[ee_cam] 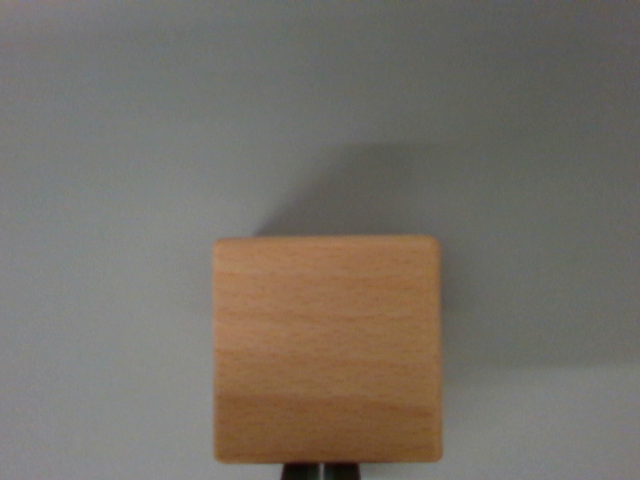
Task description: Push wooden cube
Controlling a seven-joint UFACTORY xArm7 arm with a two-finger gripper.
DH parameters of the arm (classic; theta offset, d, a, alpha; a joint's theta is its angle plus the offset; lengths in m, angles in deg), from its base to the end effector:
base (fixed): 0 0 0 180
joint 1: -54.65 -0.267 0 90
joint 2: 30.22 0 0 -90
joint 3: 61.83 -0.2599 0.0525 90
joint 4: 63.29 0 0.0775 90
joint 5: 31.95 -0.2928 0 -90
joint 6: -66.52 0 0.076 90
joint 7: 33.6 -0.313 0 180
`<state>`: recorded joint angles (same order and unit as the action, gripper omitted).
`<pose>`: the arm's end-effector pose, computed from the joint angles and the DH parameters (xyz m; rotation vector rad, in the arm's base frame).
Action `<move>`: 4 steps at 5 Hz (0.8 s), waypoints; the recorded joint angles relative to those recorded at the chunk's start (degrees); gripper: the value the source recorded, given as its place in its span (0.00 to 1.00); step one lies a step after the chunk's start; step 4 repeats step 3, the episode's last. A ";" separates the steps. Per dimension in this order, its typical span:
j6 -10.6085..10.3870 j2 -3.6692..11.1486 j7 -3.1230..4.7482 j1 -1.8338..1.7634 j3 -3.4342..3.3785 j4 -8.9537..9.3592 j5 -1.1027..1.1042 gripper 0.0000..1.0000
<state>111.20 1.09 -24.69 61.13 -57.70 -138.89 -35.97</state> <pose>0.5067 -0.0880 -0.0066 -3.1273 0.1084 0.0042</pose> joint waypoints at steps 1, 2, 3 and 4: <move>0.00 0.00 0.00 0.00 0.00 0.00 0.00 1.00; 0.20 0.36 -0.05 -0.02 -0.03 -0.56 -0.02 1.00; 0.20 0.36 -0.05 -0.02 -0.03 -0.56 -0.02 1.00; 0.20 0.36 -0.05 -0.02 -0.03 -0.56 -0.02 1.00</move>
